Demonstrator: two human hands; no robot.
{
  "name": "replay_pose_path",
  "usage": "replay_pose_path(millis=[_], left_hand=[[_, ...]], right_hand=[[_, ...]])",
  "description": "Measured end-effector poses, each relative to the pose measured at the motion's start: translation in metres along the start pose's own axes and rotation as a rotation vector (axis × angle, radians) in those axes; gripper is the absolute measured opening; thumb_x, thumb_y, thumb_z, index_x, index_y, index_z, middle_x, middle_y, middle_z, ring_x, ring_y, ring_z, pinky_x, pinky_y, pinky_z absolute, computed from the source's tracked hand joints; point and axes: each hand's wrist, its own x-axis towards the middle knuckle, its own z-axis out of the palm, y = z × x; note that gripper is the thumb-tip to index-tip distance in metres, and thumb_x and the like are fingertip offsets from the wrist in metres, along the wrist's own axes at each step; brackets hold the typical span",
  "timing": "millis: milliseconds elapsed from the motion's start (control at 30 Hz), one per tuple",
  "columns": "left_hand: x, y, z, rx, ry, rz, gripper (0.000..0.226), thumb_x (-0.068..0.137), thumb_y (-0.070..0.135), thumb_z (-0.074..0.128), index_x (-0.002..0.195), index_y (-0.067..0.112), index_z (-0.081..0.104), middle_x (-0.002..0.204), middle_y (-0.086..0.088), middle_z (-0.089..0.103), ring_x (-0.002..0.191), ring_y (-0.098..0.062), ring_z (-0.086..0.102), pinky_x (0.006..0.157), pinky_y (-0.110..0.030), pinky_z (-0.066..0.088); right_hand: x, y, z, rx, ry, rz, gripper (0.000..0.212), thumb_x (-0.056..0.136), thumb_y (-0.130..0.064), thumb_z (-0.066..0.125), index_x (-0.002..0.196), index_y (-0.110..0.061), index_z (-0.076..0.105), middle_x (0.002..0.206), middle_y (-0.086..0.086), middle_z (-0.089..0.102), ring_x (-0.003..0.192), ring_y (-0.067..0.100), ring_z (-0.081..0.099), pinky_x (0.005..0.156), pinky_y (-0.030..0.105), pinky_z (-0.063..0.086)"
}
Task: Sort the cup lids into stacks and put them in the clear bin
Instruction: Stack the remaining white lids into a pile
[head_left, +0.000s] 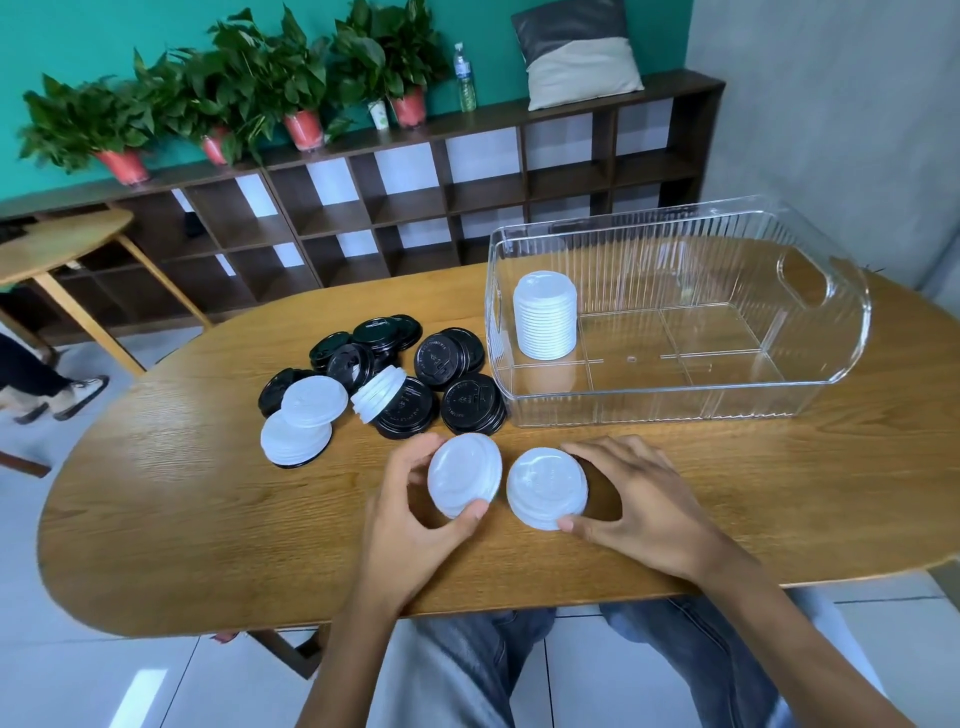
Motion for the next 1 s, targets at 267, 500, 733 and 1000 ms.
replay_pose_path(millis=[267, 500, 733, 1000], left_hand=[[0.004, 0.016, 0.038, 0.0, -0.171, 0.083, 0.074, 0.07, 0.042, 0.089, 0.133, 0.033, 0.051, 0.134, 0.017, 0.059, 0.126, -0.012, 0.058, 0.103, -0.022, 0.045], [0.005, 0.011, 0.04, 0.088, -0.224, 0.076, 0.084, 0.07, 0.059, 0.086, 0.139, 0.054, 0.039, 0.137, 0.021, 0.057, 0.13, -0.012, 0.056, 0.105, -0.032, 0.047], [0.004, 0.013, 0.041, 0.157, -0.222, 0.094, 0.085, 0.07, 0.067, 0.081, 0.14, 0.064, 0.032, 0.139, 0.031, 0.051, 0.132, -0.007, 0.051, 0.107, -0.036, 0.046], [0.003, 0.013, 0.038, 0.172, -0.262, 0.089, 0.078, 0.075, 0.059, 0.077, 0.14, 0.063, 0.034, 0.14, 0.026, 0.053, 0.135, -0.002, 0.046, 0.108, -0.023, 0.04]], right_hand=[[0.0, 0.002, 0.001, 0.063, -0.013, 0.012, 0.091, 0.072, -0.077, 0.058, 0.148, -0.052, 0.016, 0.119, -0.057, 0.031, 0.124, -0.015, 0.017, 0.102, 0.0, 0.0], [0.002, 0.006, 0.004, 0.079, -0.051, 0.028, 0.091, 0.071, -0.079, 0.056, 0.147, -0.057, 0.012, 0.141, -0.024, 0.047, 0.137, -0.001, 0.024, 0.114, 0.027, 0.02], [-0.001, 0.007, 0.003, 0.07, -0.016, -0.004, 0.085, 0.076, -0.07, 0.064, 0.148, -0.056, 0.022, 0.13, -0.019, 0.037, 0.115, -0.014, 0.015, 0.101, 0.018, 0.015], [-0.003, 0.003, 0.0, 0.078, 0.033, -0.053, 0.069, 0.084, -0.071, 0.042, 0.147, -0.045, 0.039, 0.115, -0.059, 0.024, 0.116, -0.026, 0.016, 0.099, 0.011, 0.017]])
